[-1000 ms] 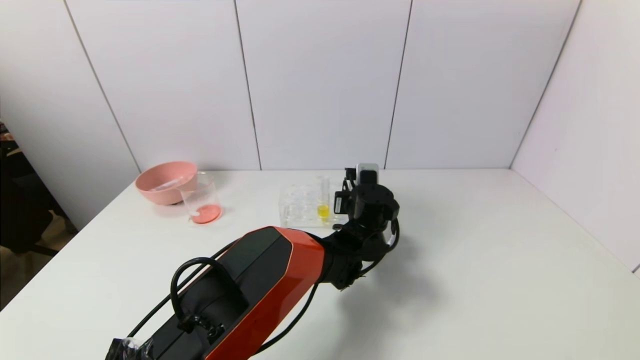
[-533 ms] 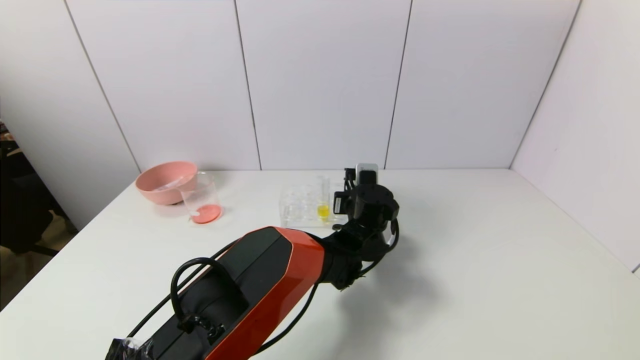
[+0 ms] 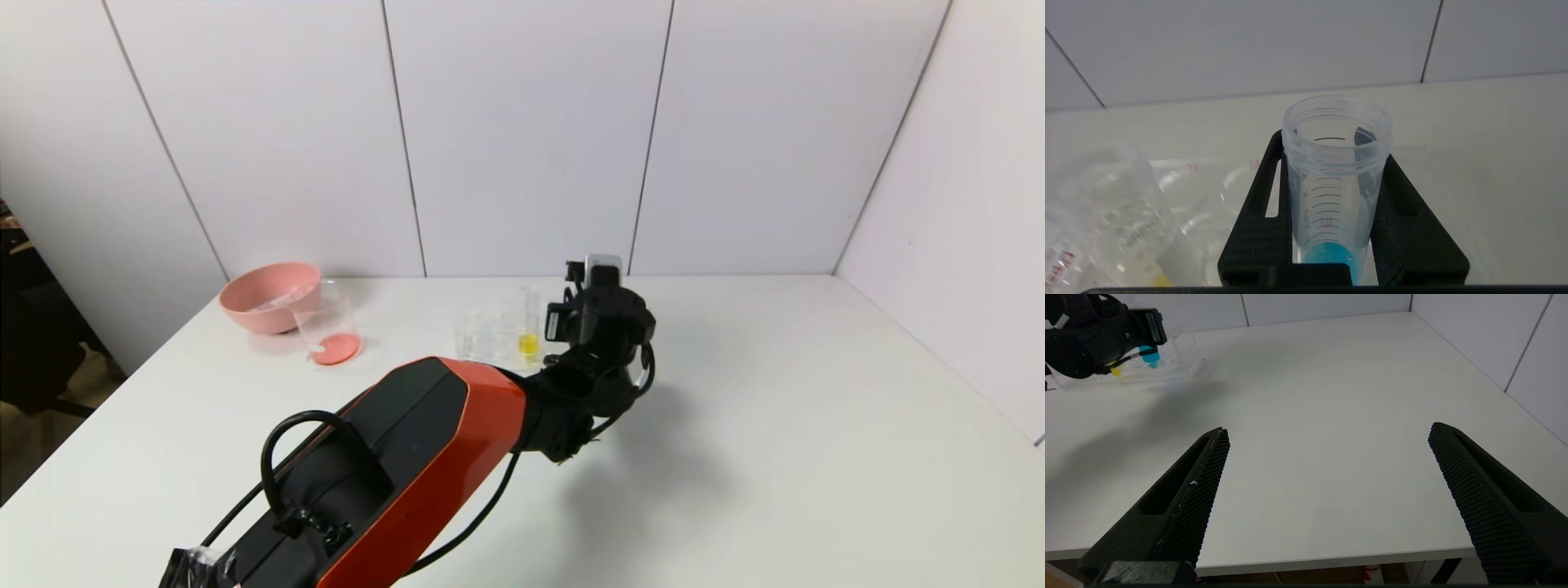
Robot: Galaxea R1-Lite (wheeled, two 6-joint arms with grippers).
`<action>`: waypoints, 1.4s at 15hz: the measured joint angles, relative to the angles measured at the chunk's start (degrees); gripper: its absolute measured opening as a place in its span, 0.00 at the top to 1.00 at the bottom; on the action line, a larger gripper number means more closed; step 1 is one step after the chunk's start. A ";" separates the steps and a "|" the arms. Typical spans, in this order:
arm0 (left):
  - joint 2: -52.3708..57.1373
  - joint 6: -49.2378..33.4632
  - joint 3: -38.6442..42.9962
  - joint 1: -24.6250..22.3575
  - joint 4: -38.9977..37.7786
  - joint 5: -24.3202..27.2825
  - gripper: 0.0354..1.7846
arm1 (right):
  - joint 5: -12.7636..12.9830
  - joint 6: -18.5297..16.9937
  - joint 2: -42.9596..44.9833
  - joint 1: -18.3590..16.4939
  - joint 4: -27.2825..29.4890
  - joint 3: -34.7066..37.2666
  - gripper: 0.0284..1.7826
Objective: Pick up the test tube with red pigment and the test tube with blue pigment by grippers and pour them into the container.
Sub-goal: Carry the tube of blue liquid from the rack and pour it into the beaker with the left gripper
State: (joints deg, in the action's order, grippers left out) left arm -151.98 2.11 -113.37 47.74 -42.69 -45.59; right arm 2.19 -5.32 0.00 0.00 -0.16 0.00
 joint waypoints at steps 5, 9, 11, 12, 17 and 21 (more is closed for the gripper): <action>3.30 0.34 -0.02 1.23 -0.17 -0.13 0.71 | -0.02 0.00 0.00 0.00 0.00 0.00 0.00; 4.49 0.28 0.37 1.38 -0.50 -0.21 0.71 | 0.00 0.00 0.00 -0.02 0.00 0.00 0.00; 5.86 0.20 1.57 1.54 -0.63 -0.13 0.71 | 0.00 0.02 0.00 0.00 0.00 0.00 0.00; 7.06 0.01 2.82 1.54 -0.80 -0.02 0.71 | -0.02 0.00 0.00 0.00 0.00 0.00 0.00; 16.92 -0.51 19.71 1.40 -5.21 7.40 0.71 | -0.02 0.02 0.00 0.00 0.00 0.00 0.00; 30.43 -0.77 41.96 -0.15 -8.68 22.11 0.71 | 0.00 0.00 0.00 0.00 0.00 0.00 0.00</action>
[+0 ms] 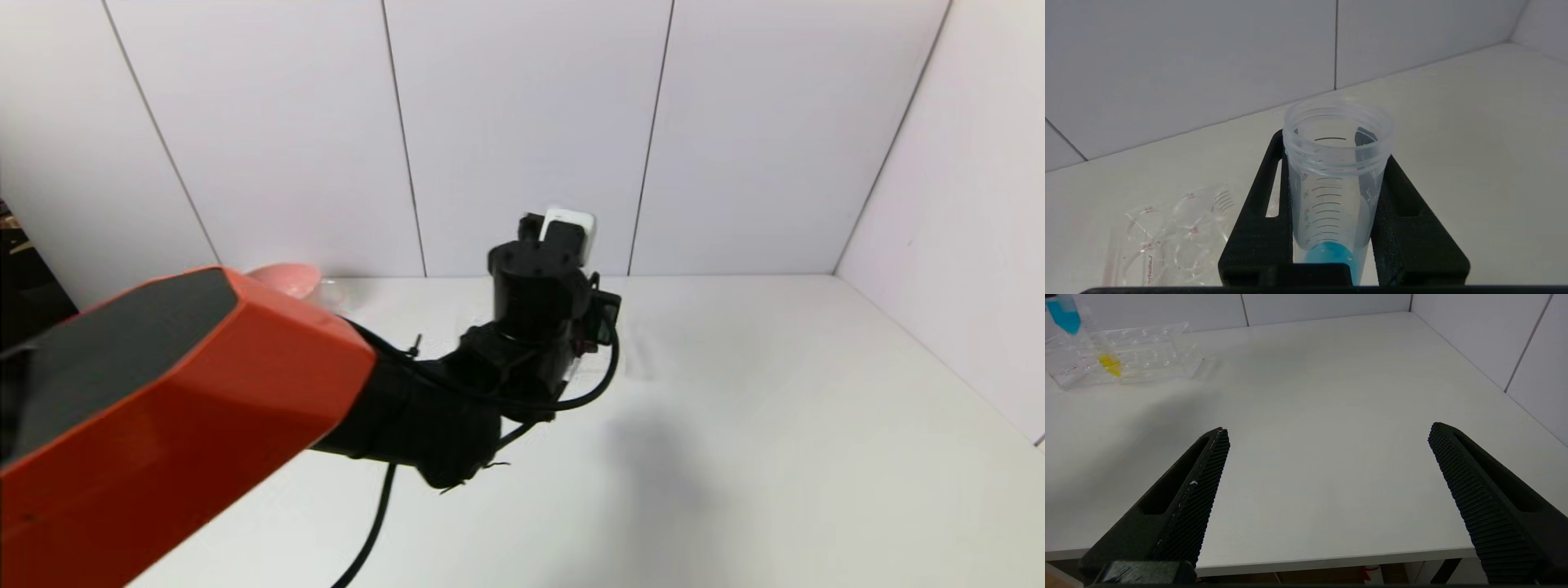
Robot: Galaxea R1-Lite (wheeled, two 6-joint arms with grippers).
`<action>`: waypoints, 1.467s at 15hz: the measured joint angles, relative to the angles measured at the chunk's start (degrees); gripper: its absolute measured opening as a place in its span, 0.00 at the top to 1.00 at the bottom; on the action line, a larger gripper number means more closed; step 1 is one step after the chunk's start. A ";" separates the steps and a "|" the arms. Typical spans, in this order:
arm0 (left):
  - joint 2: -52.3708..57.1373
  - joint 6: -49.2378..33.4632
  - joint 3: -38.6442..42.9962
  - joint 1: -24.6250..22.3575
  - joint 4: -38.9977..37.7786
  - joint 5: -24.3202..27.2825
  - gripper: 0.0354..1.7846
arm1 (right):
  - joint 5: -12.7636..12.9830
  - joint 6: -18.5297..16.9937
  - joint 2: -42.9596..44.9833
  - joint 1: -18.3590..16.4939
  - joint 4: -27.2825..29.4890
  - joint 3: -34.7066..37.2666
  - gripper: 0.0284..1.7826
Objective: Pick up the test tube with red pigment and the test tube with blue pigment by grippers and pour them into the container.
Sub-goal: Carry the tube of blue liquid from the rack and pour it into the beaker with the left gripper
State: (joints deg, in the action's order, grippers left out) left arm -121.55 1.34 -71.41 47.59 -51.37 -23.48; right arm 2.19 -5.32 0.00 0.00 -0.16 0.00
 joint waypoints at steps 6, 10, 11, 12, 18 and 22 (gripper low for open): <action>22.95 0.02 26.19 -14.49 -1.46 28.47 0.71 | -0.02 0.02 0.00 0.00 0.00 0.00 0.00; 32.20 0.28 35.23 -35.41 -1.52 47.98 0.71 | 0.00 0.00 0.00 0.00 0.00 0.00 0.00; 33.40 0.34 36.44 -41.31 -1.57 52.97 0.71 | 0.00 0.00 0.00 0.00 0.00 0.00 0.00; 34.16 0.44 37.22 -46.56 -1.66 57.56 0.71 | 0.00 0.00 0.00 0.00 0.00 0.00 0.00; 28.17 0.45 38.64 -69.75 -12.63 79.37 0.71 | 0.00 0.00 0.00 0.00 0.00 0.00 0.00; 19.71 0.06 34.60 -73.25 -18.16 81.14 0.71 | 0.00 -0.02 0.00 0.00 0.00 0.00 0.00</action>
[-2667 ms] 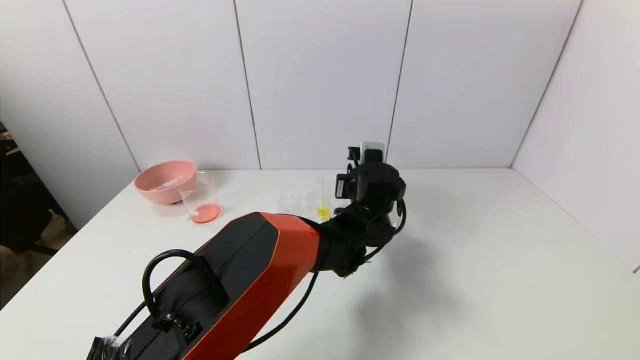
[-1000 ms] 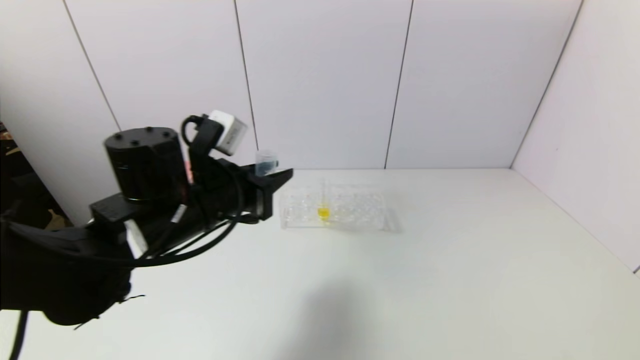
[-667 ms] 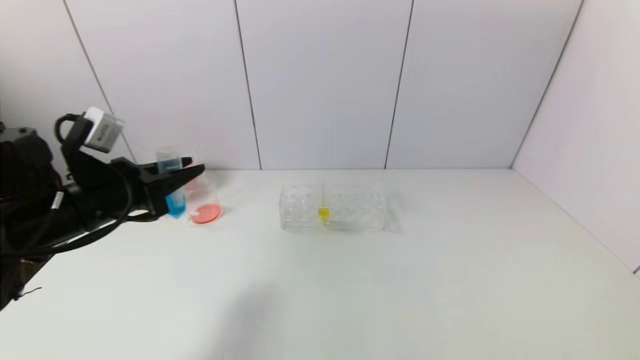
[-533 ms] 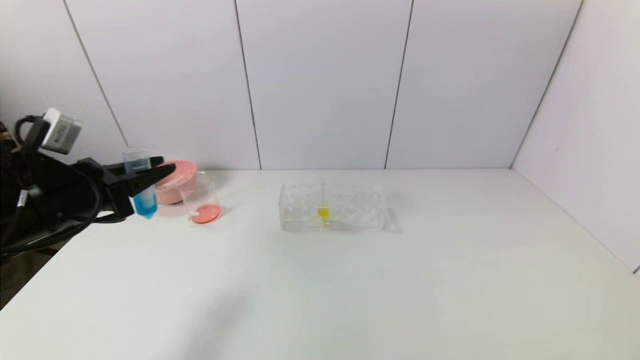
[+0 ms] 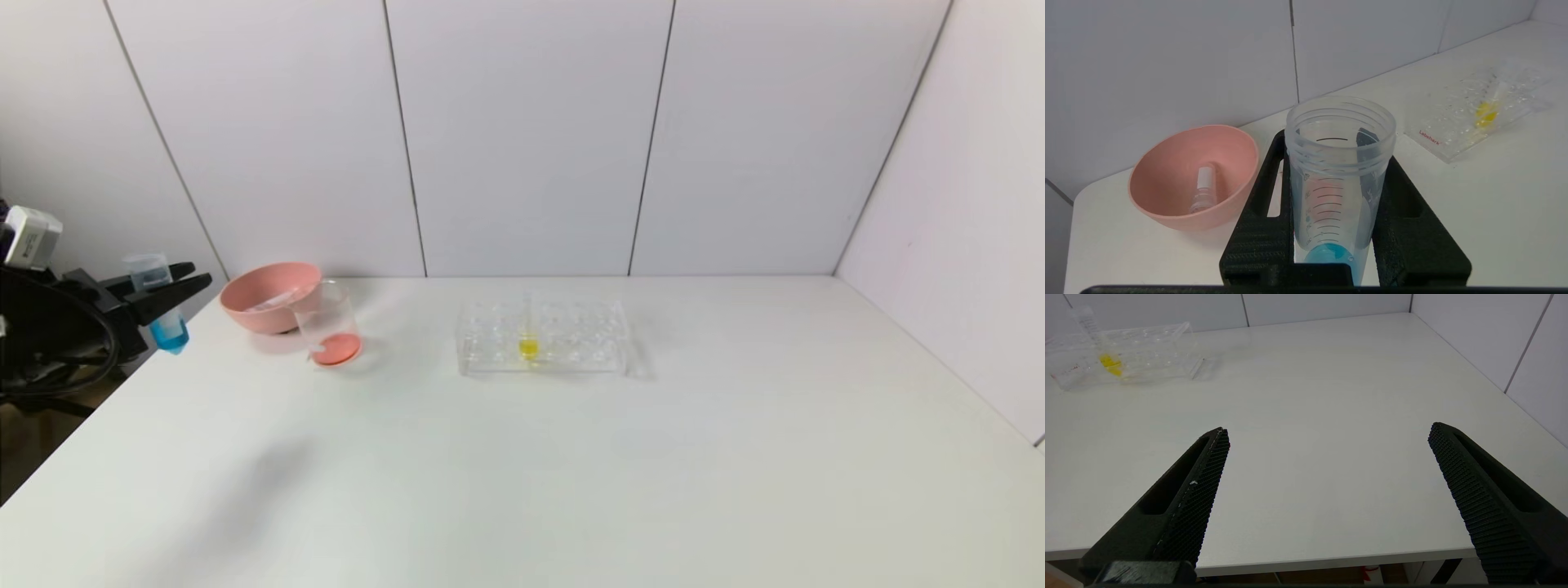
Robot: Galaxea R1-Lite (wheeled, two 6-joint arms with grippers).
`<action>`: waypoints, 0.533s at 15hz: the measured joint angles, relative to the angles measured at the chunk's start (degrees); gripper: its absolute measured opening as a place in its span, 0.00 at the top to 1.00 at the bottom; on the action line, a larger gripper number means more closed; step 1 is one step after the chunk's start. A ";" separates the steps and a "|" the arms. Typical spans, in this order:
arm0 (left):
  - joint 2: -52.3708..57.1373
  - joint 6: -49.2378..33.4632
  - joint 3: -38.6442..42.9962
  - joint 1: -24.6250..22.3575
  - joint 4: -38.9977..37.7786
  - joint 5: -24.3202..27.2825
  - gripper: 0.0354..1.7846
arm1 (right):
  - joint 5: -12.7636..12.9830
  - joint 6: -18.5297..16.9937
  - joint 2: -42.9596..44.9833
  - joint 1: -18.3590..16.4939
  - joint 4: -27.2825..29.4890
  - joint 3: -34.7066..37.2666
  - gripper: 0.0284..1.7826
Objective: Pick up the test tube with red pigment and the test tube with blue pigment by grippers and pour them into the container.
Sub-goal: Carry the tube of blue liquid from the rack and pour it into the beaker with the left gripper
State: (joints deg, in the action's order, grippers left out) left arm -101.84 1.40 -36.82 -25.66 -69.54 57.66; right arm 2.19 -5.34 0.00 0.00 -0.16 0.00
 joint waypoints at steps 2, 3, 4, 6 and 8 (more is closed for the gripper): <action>-3.58 -0.26 -4.63 0.39 0.96 0.05 0.71 | 0.00 0.02 0.00 0.00 0.00 0.00 0.00; -4.97 -0.28 -7.19 0.87 2.43 0.05 0.71 | 0.00 0.02 0.00 0.00 0.00 0.00 0.00; -6.21 -0.30 -10.03 1.44 4.73 0.05 0.71 | 0.00 0.02 0.00 0.00 0.00 0.00 0.00; -8.33 -0.28 -16.74 2.55 11.11 0.05 0.71 | 0.00 0.02 0.00 0.00 0.00 0.00 0.00; -9.98 -0.02 -24.43 3.78 19.52 0.02 0.71 | 0.00 0.02 0.00 0.00 0.00 0.00 0.00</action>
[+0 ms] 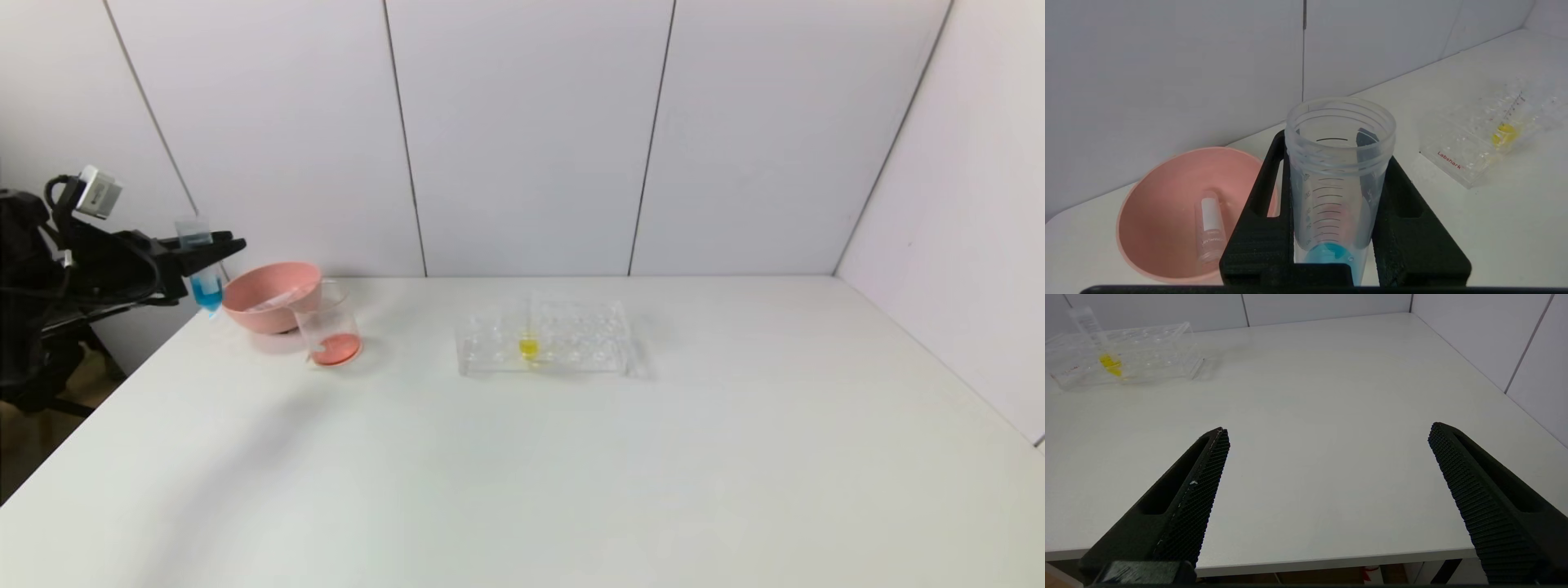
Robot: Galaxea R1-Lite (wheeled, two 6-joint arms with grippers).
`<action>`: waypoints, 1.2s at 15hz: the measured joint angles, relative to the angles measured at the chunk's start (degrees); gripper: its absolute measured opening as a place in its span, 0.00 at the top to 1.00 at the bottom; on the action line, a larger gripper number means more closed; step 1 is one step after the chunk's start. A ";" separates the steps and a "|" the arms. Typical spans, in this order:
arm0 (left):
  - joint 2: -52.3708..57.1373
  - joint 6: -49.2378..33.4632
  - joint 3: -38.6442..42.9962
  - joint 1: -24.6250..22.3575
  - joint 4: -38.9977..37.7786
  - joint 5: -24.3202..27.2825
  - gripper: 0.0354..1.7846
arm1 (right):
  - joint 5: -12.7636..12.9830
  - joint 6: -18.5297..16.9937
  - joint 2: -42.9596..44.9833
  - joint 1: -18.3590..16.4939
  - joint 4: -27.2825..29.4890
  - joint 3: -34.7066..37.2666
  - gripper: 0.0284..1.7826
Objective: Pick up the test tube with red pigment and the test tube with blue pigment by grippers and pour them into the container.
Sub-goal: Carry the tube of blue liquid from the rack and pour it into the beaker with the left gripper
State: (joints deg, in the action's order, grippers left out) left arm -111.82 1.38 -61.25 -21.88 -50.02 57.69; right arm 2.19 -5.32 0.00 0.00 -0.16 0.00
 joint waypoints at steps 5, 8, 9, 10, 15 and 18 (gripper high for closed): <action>-3.34 5.60 -20.72 2.93 26.95 -0.28 0.71 | 0.00 -0.02 0.00 0.00 0.00 0.00 0.00; -5.92 16.34 -33.73 4.05 48.35 -1.38 0.71 | -0.02 -0.02 0.00 0.00 0.00 0.00 0.00; -7.02 20.14 -38.58 4.22 56.08 -2.28 0.71 | 0.00 -0.02 0.00 0.00 0.00 0.00 0.00; -8.08 23.09 -43.11 4.46 63.11 -3.47 0.71 | 0.00 -0.02 0.00 0.00 0.00 0.00 0.00; -12.00 39.50 -52.75 7.22 87.20 -17.73 0.71 | 0.00 -0.02 0.00 0.00 0.00 0.00 0.00; -11.89 45.12 -53.14 8.69 88.14 -23.26 0.71 | 0.00 0.00 0.00 0.00 0.02 0.00 0.00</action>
State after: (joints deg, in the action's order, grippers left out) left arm -123.71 46.49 -114.38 -13.19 38.12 34.43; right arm 2.19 -5.32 0.00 0.00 -0.13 0.00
